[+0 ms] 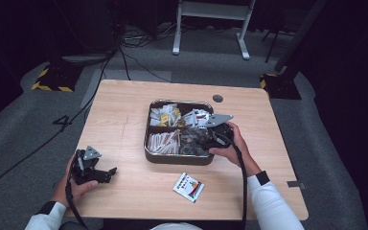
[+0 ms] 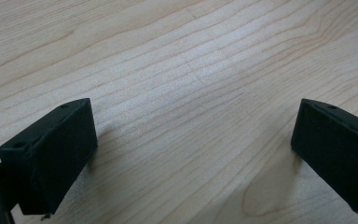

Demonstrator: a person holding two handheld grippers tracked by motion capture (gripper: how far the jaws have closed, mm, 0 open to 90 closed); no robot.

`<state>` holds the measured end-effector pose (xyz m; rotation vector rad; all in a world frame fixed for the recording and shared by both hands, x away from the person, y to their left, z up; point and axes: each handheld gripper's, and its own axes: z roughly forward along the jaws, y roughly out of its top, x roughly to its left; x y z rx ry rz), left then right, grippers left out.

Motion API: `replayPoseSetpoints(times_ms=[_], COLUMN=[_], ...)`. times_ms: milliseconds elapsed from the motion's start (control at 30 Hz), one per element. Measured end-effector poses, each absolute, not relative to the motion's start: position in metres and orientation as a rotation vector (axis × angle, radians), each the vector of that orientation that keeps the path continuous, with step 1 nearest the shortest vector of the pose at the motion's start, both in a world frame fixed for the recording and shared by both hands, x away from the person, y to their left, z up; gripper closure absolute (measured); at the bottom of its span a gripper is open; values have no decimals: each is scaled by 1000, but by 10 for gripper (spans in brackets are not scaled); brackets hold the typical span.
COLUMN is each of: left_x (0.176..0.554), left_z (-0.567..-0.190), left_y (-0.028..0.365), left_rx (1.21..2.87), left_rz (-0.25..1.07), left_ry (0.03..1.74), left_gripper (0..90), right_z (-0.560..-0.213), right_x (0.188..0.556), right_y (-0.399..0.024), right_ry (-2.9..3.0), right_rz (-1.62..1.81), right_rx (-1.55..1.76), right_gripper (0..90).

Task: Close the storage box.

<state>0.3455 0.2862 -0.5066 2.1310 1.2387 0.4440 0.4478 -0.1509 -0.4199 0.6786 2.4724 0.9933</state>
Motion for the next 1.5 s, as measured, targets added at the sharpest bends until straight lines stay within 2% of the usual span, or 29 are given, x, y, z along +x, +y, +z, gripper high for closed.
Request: replayPoseSetpoints(times_ms=[1500], left_x=[345], left_z=[-507], left_y=[286], left_rx=[2131], left_rz=[444], left_ry=[1239], left_gripper=[5], right_z=[-430], right_x=[403], right_y=[-214], right_ry=[2443], right_rz=[923], right_rx=[701], right_gripper=[234])
